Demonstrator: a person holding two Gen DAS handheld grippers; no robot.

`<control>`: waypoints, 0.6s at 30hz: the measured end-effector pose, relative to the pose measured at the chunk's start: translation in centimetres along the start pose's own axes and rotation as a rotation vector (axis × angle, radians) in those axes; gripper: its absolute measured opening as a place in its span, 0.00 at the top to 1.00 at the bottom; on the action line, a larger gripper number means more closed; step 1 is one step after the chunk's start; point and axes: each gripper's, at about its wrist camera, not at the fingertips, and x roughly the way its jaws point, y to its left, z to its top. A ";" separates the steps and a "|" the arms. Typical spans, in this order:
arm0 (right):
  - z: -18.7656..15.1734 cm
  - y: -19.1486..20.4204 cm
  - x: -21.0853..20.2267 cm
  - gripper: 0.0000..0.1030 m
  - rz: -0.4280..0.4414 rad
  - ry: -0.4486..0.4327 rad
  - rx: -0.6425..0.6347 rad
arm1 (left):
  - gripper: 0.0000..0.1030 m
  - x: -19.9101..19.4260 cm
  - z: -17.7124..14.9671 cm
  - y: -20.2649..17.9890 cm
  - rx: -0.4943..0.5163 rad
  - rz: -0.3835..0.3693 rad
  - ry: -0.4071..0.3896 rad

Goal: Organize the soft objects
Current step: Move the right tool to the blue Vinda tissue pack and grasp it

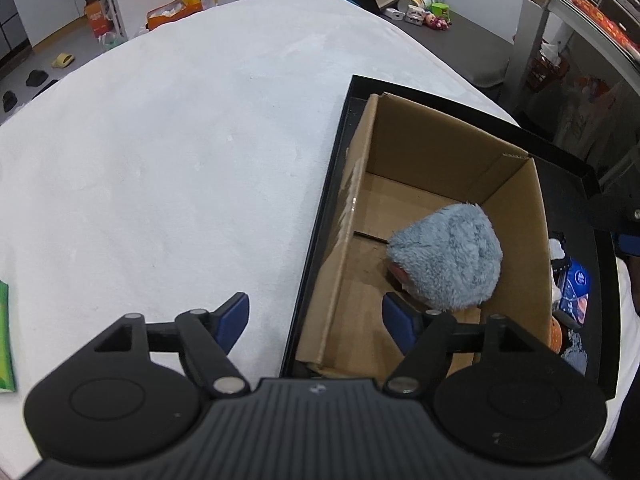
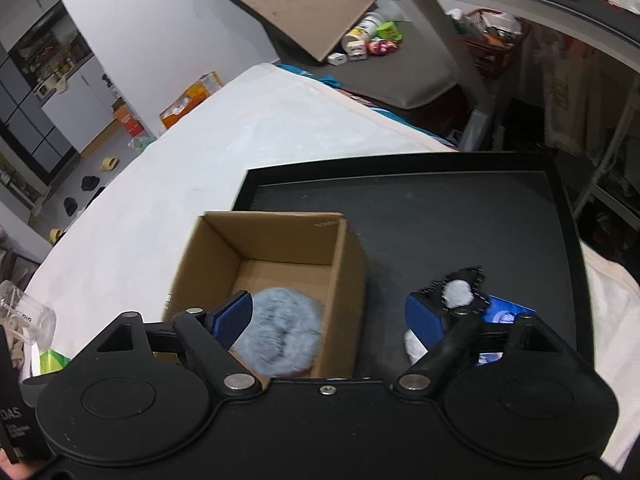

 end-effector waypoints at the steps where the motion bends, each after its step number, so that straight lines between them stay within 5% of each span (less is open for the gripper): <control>1: -0.2 -0.5 -0.1 0.15 -0.006 -0.001 0.008 | 0.30 0.0 0.0 -0.1 0.007 0.001 0.001; 18: -3.7 -8.5 1.8 0.12 -0.082 -0.025 0.153 | 0.29 0.8 0.5 -2.0 0.063 0.075 0.017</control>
